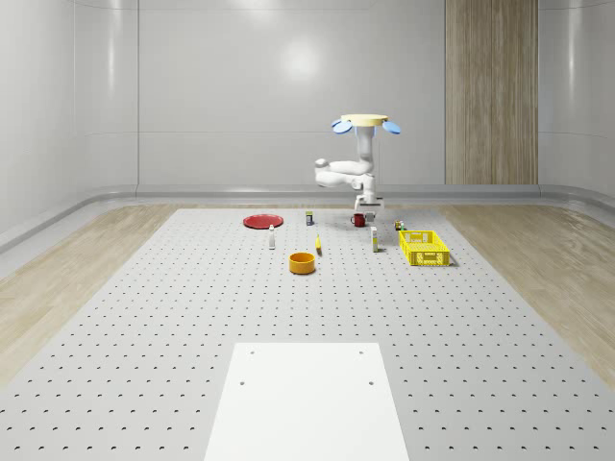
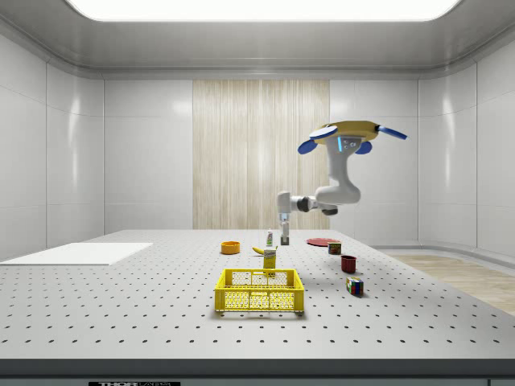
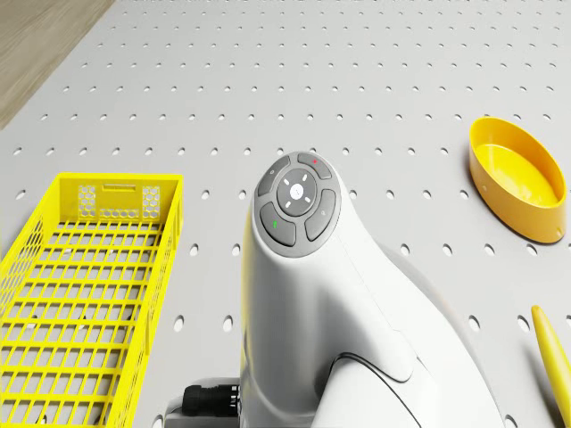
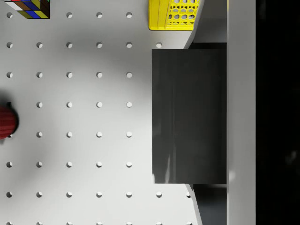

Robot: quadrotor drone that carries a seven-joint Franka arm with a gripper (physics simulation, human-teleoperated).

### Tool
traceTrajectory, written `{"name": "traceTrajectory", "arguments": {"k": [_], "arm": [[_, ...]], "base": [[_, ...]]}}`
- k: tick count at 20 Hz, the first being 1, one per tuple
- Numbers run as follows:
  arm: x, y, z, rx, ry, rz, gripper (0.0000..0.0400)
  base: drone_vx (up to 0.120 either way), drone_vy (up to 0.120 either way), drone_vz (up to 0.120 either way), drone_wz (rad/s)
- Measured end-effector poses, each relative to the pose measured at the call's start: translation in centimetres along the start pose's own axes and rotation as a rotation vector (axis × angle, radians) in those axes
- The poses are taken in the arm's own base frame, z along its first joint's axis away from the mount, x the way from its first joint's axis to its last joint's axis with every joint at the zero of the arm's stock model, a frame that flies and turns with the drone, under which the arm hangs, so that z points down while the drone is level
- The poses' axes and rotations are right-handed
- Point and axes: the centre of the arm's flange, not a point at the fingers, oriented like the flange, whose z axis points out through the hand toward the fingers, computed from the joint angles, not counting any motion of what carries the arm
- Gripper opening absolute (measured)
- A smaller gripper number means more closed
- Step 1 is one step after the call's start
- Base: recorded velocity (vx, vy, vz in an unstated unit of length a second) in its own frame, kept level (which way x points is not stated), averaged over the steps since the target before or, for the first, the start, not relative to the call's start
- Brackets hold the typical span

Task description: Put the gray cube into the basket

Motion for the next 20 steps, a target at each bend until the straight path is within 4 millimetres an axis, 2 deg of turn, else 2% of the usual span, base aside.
{"name": "traceTrajectory", "arguments": {"k": [20], "arm": [[0.00,0.00,0.00,0.000,0.000,0.000,0.0250]], "base": [[0.120,0.120,0.000,0.000]]}}
